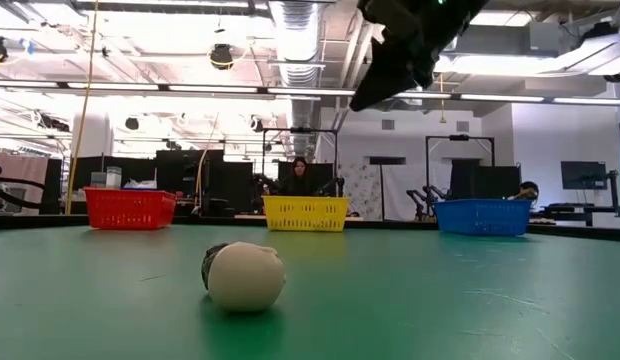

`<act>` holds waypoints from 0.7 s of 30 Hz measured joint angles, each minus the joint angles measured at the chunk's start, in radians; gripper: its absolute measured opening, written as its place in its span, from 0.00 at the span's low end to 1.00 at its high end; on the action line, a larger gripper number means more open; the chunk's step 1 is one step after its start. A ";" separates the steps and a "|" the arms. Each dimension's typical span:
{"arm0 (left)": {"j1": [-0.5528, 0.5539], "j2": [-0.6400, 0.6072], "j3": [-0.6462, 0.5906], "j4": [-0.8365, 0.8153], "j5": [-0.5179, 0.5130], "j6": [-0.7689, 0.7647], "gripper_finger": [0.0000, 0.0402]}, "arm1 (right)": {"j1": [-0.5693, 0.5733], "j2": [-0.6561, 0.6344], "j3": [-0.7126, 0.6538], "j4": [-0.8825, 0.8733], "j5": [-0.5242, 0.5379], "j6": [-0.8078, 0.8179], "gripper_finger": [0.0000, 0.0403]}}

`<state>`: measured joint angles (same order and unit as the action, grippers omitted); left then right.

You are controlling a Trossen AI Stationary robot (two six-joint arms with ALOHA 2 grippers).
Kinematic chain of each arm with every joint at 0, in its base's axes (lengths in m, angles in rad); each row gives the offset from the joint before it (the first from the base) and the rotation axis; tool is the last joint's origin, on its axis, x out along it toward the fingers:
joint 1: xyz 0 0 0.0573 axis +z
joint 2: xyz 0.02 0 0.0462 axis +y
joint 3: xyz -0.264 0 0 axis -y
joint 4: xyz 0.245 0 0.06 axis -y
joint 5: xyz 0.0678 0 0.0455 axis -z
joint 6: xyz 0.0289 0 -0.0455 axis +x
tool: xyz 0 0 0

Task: Sort Halloween decoration
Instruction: Put the purple skull toy into the blue bin

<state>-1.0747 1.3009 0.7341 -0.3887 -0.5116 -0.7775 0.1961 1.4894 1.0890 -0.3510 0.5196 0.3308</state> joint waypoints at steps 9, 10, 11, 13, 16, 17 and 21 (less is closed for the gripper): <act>-0.137 0.226 0.000 0.012 -0.046 -0.236 0.40 | 0.027 0.000 0.022 0.010 0.002 0.018 0.07; -0.141 0.241 0.000 0.013 -0.041 -0.236 0.40 | 0.024 0.000 0.022 0.011 0.002 0.021 0.07; -0.142 0.254 0.000 0.013 -0.035 -0.237 0.40 | 0.022 0.000 0.022 0.011 0.002 0.021 0.07; -0.142 0.271 0.000 0.011 -0.015 -0.237 0.40 | 0.017 0.000 0.022 0.012 0.002 0.021 0.07; -0.142 0.272 0.000 -0.009 0.014 -0.242 0.40 | 0.012 0.001 0.022 0.011 0.001 0.021 0.07; -0.142 0.271 0.000 -0.019 0.020 -0.246 0.40 | 0.011 0.001 0.022 0.012 0.002 0.021 0.07; -0.144 0.271 0.000 -0.053 0.027 -0.257 0.40 | 0.002 0.002 0.022 0.011 0.000 0.020 0.07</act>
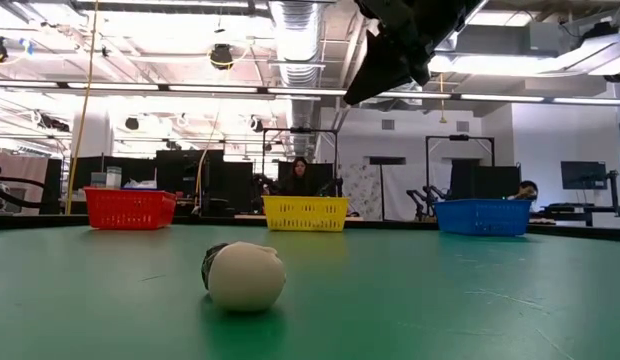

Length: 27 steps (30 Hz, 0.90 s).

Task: Sort Halloween decoration
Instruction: Put the purple skull toy into the blue bin

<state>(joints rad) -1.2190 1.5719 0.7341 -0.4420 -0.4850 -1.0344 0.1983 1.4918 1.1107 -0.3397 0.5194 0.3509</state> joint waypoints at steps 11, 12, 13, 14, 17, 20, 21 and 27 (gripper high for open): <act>0.007 0.000 0.001 -0.005 0.046 0.027 0.36 | -0.002 0.000 0.000 0.000 -0.021 -0.001 0.07; 0.011 0.000 0.001 -0.003 0.047 0.033 0.34 | -0.002 0.000 0.000 0.000 -0.021 -0.001 0.07; 0.015 0.000 0.001 -0.002 0.050 0.039 0.33 | -0.002 0.000 0.000 0.000 -0.022 -0.001 0.07; 0.017 0.000 0.001 -0.001 0.055 0.046 0.31 | -0.002 0.000 0.000 0.000 -0.022 -0.001 0.07; 0.026 0.000 0.001 0.000 0.069 0.058 0.25 | -0.002 0.000 0.000 0.000 -0.024 -0.001 0.07; 0.033 0.000 0.002 0.000 0.072 0.077 0.21 | -0.002 0.000 0.000 -0.001 -0.025 -0.001 0.07; 0.036 0.000 0.002 0.000 0.072 0.086 0.20 | -0.002 0.000 0.000 -0.002 -0.025 -0.001 0.07; 0.101 -0.023 0.002 -0.007 0.011 0.191 0.19 | 0.010 -0.013 0.000 -0.021 -0.048 -0.010 0.07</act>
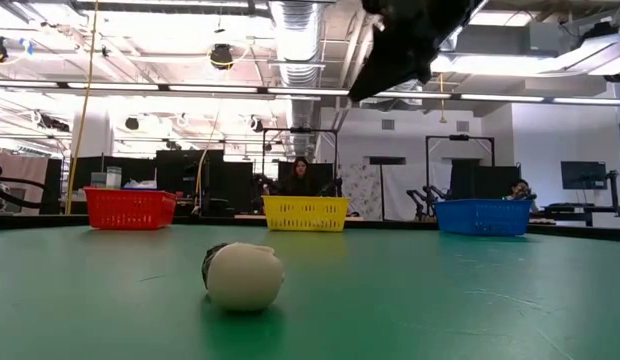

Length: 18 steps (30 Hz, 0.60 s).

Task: Sort Halloween decoration
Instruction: Put the purple skull toy into the blue bin

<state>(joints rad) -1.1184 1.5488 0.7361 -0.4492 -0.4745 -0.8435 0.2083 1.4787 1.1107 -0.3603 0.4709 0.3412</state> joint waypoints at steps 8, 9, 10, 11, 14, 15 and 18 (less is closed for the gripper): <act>0.295 -0.036 0.003 0.213 -0.133 0.509 0.19 | 0.081 -0.122 -0.017 -0.141 0.106 0.029 0.07; 0.359 -0.036 0.003 0.273 -0.129 0.601 0.19 | 0.097 -0.145 -0.030 -0.140 0.140 0.032 0.07; 0.420 -0.036 0.003 0.336 -0.109 0.688 0.19 | 0.112 -0.170 -0.047 -0.142 0.170 0.034 0.07; 0.488 -0.036 0.003 0.406 -0.073 0.773 0.19 | 0.125 -0.195 -0.064 -0.144 0.188 0.036 0.07; 0.697 -0.033 0.003 0.633 0.094 0.980 0.20 | 0.154 -0.280 -0.129 -0.140 0.209 0.053 0.07; 0.771 -0.026 0.003 0.719 0.164 1.023 0.20 | 0.159 -0.309 -0.152 -0.145 0.211 0.069 0.07; 0.971 0.006 0.008 0.962 0.350 1.077 0.20 | 0.168 -0.402 -0.222 -0.149 0.259 0.115 0.07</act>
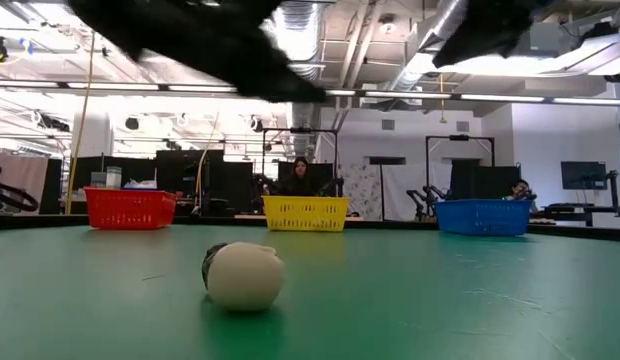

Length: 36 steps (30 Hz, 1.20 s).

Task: Sort Halloween decoration
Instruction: Put the purple skull toy into the blue bin

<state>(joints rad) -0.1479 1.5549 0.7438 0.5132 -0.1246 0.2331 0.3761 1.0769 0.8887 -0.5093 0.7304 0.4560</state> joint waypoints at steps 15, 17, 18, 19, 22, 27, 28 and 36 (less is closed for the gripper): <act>0.418 0.681 0.813 0.126 0.279 -0.266 0.20 | -0.004 -0.267 -0.128 -0.009 0.191 0.042 0.07; 0.431 0.770 0.953 0.059 0.286 -0.280 0.20 | -0.003 -0.260 -0.128 -0.010 0.192 0.034 0.07; 0.437 0.815 1.023 0.022 0.287 -0.283 0.20 | -0.003 -0.255 -0.128 -0.010 0.193 0.033 0.07; 0.442 0.856 1.087 -0.013 0.286 -0.288 0.20 | -0.005 -0.251 -0.128 -0.011 0.193 0.027 0.07; 0.450 0.973 1.272 -0.078 0.285 -0.289 0.20 | -0.005 -0.250 -0.128 -0.011 0.193 0.015 0.07; 0.461 1.119 1.520 -0.162 0.270 -0.298 0.20 | -0.005 -0.250 -0.128 -0.013 0.193 0.015 0.07; 0.462 1.143 1.557 -0.180 0.270 -0.305 0.20 | -0.005 -0.251 -0.128 -0.012 0.193 0.015 0.07; 0.463 1.196 1.595 -0.203 0.207 -0.225 0.29 | -0.005 -0.251 -0.128 -0.007 0.207 0.015 0.07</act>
<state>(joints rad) 0.3149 2.7506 2.3390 0.3107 0.0822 0.0077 0.3706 0.8261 0.7605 -0.5163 0.9378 0.4706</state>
